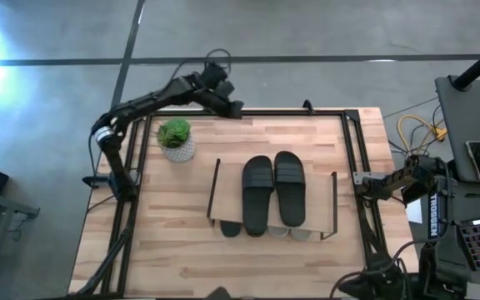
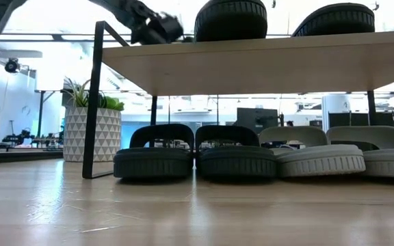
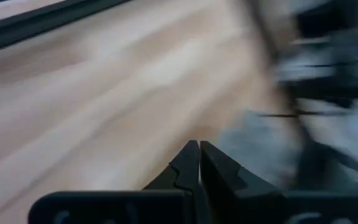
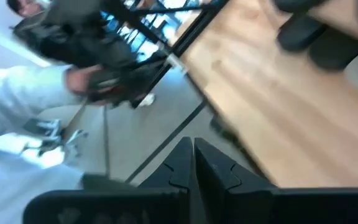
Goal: Pick and place slides into the shelf
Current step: Return to Home Position
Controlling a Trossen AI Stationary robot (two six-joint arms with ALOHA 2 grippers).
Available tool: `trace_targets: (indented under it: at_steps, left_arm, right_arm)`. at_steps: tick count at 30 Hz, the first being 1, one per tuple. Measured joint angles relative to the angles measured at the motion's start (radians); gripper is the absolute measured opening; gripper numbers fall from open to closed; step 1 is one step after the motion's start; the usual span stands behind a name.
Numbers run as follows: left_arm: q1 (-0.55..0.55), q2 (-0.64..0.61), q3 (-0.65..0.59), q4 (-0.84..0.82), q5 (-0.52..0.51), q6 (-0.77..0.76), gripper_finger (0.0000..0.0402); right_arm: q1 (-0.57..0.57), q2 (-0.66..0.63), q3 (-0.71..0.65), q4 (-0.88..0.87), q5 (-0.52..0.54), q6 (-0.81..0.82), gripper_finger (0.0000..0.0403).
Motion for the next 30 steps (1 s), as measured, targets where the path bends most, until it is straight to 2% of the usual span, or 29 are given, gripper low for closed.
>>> trace_targets:
  at_steps: [2,4,11,14,17,19,24,26,30]
  left_arm:
    - [-0.008,-0.035,-0.003,0.095,0.128,-0.001,0.0]
    - [-0.052,-0.08,-0.018,0.167,0.17,-0.002,0.0]
    - [-0.316,-0.276,-0.074,0.456,0.15,-0.043,0.0]
    - [-0.452,-0.353,-0.118,0.638,0.127,-0.085,0.0]
    - [-0.572,-0.407,-0.157,0.76,0.089,-0.089,0.0]
    - [-0.642,-0.434,-0.19,0.779,0.057,-0.097,0.0]
    - [-0.781,-0.436,-0.275,0.887,-0.035,-0.118,0.0]
    - [-0.829,-0.432,-0.309,0.967,-0.053,-0.118,0.0]
    - [-0.898,-0.429,-0.365,1.056,-0.055,-0.107,0.0]
  right_arm:
    - [-0.022,0.0,-0.002,-0.044,0.02,0.009,0.0011]
    - [-0.049,0.0,-0.004,-0.042,0.023,-0.008,0.0011]
    - [-0.146,0.002,-0.006,0.09,0.011,-0.184,0.0011]
    - [-0.195,-0.009,-0.006,0.182,-0.071,-0.308,0.0011]
    - [-0.276,-0.03,-0.009,0.318,-0.227,-0.488,0.0011]
    - [-0.338,-0.041,-0.022,0.476,-0.343,-0.691,0.0011]
    - [-0.499,-0.083,-0.082,0.887,-0.776,-1.199,0.0011]
    - [-0.573,-0.106,-0.114,0.961,-0.945,-1.297,0.0011]
    - [-0.729,-0.152,-0.22,0.992,-1.151,-1.337,0.0011]
